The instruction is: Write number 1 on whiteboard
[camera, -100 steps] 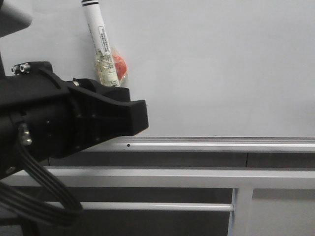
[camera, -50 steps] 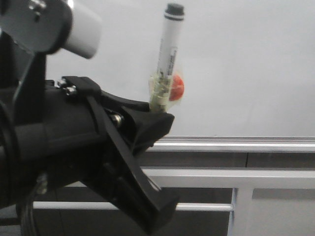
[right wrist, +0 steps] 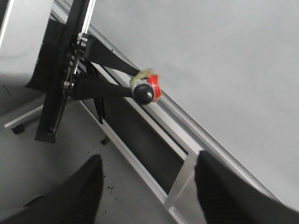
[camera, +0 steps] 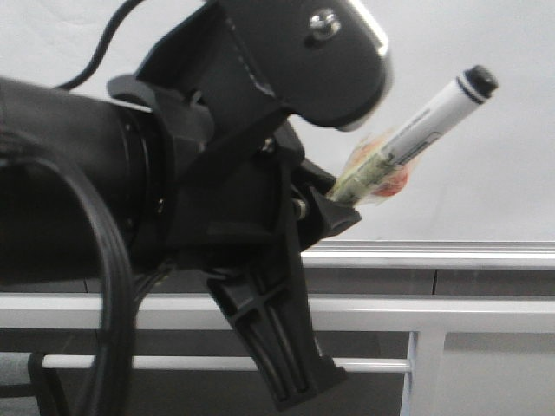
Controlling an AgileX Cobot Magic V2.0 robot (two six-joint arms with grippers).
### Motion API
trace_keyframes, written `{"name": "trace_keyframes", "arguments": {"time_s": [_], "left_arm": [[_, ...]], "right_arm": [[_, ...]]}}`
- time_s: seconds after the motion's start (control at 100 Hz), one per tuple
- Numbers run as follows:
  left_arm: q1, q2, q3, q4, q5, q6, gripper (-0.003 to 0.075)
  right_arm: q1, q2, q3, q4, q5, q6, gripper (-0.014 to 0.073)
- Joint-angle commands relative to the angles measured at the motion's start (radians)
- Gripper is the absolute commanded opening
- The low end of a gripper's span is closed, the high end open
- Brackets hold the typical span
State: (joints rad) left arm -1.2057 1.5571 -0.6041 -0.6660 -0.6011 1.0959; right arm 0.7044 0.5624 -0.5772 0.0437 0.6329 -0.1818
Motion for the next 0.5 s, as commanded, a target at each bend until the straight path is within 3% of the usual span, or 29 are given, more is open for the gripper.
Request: {"name": "trace_keyframes", "arguments": {"time_s": [0.0,0.07,0.49], "left_arm": [[-0.006,-0.046,-0.031,-0.003,-0.046,0.11,-0.002],[-0.006,-0.046,-0.031,-0.006,-0.041,0.168,-0.002],[-0.008,-0.046,-0.091,-0.025,-0.045,0.184,-0.002]], "right_arm": [[0.008,0.03,-0.036,-0.01,-0.095,-0.014,0.0479],[0.008,0.048,-0.036,-0.01,-0.111,-0.014,0.047],[0.043,0.164,-0.036,0.014,-0.234,-0.014,0.047]]}}
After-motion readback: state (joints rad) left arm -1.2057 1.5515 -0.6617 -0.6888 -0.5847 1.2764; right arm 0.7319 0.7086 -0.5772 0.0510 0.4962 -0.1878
